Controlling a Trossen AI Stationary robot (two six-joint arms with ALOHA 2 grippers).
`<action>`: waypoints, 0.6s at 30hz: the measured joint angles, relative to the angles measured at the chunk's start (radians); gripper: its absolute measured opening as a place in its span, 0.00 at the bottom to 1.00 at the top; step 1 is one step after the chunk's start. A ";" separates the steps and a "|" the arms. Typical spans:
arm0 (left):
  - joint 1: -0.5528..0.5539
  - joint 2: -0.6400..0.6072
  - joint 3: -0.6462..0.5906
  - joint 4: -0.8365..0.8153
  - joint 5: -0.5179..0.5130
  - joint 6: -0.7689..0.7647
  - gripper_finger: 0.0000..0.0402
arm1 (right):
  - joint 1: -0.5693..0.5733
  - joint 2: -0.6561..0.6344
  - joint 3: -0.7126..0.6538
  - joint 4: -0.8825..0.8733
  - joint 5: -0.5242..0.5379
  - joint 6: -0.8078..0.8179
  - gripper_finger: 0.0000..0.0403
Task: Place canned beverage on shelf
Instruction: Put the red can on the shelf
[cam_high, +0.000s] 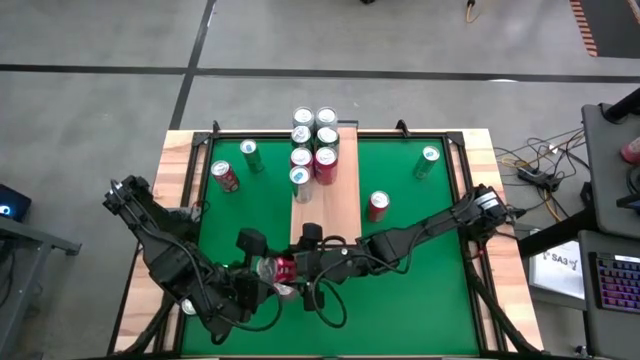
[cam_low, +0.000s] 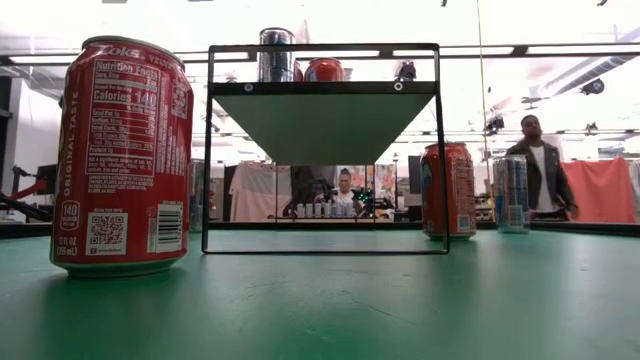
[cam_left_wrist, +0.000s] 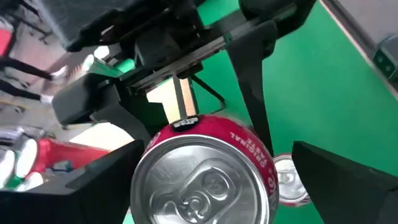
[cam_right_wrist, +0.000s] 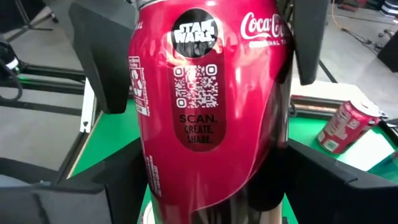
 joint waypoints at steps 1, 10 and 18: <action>0.000 -0.001 0.000 0.001 -0.014 0.015 0.97 | -0.001 -0.004 0.000 -0.005 0.003 0.000 0.72; -0.001 -0.112 -0.011 -0.015 -0.141 0.032 0.92 | -0.024 -0.068 -0.003 -0.107 0.050 -0.008 0.72; -0.028 -0.278 -0.195 0.146 -0.182 0.030 0.92 | -0.073 -0.126 -0.087 -0.116 0.057 0.008 0.72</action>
